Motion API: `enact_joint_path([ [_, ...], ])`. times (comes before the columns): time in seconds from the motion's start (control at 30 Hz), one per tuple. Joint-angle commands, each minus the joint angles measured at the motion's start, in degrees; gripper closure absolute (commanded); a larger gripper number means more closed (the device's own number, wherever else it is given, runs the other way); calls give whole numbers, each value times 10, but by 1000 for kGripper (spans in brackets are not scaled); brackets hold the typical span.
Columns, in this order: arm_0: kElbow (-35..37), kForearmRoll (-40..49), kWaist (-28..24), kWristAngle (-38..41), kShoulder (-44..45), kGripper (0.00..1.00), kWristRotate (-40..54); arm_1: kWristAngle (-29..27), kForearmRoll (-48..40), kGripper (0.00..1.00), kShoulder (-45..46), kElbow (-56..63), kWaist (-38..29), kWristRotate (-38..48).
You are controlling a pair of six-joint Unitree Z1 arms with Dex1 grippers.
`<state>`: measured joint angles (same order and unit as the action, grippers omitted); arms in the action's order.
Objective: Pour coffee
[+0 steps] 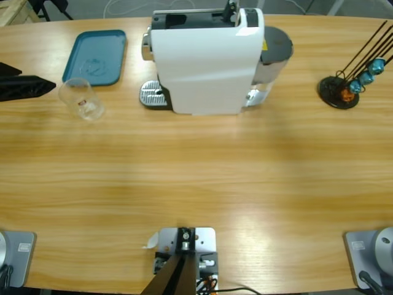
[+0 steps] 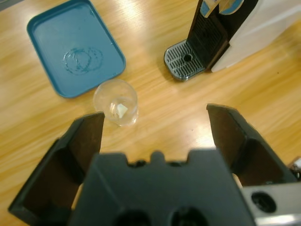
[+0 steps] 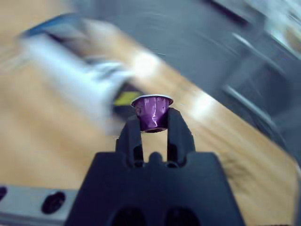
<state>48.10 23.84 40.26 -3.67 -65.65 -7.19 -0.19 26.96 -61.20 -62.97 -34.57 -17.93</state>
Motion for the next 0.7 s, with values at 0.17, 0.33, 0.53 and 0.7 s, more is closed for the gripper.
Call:
enact_joint_path([
  [0.17, -19, 5, 11, 9, 21, 55, 5, 73, 180, 1000, -217, -188, -231, -181],
  [0.33, -20, 6, 12, 9, 19, 55, 5, 78, 178, 1000, -332, -301, -231, -243],
  [0.53, -20, 7, 12, 9, 16, 55, 5, 81, 134, 1000, -406, -342, -220, -270],
  [0.7, -20, 7, 12, 9, 12, 55, 5, 91, 116, 1000, -419, -342, -180, -291],
])
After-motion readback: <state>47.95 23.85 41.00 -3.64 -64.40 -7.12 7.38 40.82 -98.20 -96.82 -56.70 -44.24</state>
